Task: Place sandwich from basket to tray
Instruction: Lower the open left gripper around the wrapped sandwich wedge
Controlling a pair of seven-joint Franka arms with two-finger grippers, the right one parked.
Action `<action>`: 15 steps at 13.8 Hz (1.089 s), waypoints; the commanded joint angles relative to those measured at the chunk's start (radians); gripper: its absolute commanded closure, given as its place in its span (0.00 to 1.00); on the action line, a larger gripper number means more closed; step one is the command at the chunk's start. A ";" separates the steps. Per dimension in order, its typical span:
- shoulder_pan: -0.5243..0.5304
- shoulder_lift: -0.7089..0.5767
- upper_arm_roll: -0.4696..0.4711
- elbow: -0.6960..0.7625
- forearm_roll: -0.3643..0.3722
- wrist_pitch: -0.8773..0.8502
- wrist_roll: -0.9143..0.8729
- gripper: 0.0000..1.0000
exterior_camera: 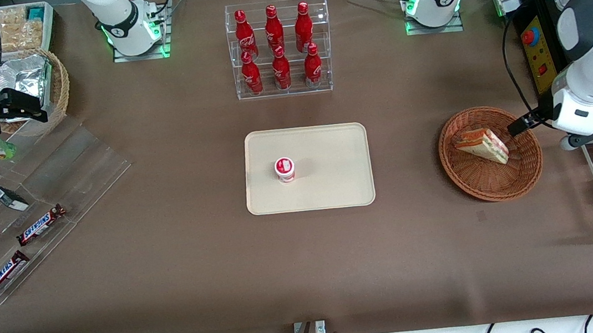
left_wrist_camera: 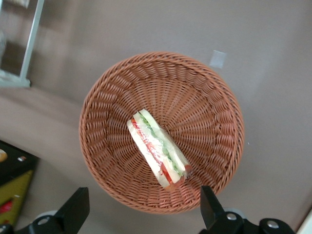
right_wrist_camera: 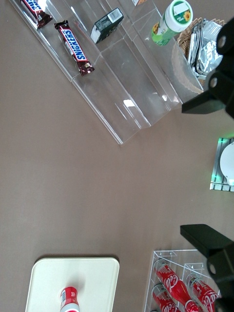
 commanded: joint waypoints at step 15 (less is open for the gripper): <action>0.001 0.096 -0.013 -0.358 0.017 0.619 -0.509 0.00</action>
